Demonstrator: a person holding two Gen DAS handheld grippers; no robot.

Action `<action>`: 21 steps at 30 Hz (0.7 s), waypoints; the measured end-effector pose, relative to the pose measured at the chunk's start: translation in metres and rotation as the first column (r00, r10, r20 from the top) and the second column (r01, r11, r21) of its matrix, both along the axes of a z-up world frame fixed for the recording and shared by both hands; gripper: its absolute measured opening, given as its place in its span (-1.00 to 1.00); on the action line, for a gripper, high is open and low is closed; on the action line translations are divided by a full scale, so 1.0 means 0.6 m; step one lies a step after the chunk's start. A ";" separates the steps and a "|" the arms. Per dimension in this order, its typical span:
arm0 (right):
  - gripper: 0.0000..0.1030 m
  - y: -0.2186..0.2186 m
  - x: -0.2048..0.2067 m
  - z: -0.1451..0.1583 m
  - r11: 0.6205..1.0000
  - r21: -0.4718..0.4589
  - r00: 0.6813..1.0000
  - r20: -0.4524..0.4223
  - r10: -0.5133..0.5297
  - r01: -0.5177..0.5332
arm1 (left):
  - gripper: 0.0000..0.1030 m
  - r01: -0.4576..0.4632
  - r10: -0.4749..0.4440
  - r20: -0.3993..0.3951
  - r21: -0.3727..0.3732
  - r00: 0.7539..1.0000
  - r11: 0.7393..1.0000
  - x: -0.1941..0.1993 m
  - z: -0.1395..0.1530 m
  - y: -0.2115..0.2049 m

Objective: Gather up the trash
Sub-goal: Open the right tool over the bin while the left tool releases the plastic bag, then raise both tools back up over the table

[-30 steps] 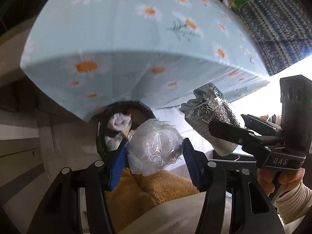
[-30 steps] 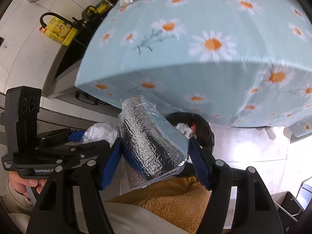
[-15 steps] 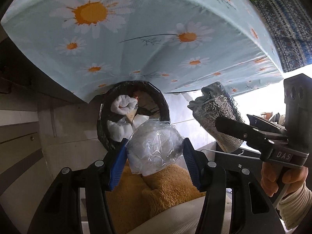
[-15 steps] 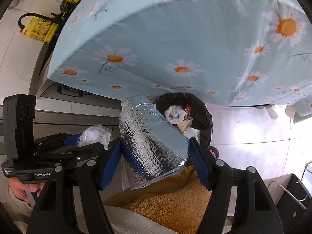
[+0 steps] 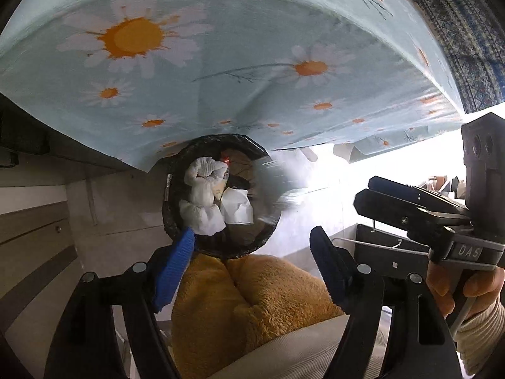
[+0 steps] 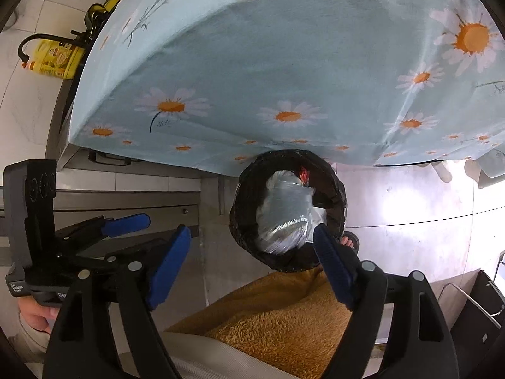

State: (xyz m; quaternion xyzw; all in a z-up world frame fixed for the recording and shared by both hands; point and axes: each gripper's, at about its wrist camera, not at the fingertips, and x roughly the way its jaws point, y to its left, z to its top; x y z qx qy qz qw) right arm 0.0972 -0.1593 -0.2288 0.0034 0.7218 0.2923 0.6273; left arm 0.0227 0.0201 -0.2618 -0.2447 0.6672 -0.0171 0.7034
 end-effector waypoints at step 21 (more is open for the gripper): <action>0.54 0.030 0.000 0.184 0.995 0.079 0.965 0.258 0.033 -0.055 | 0.43 -0.071 0.054 0.268 0.052 0.962 0.996 -0.008 0.204 0.055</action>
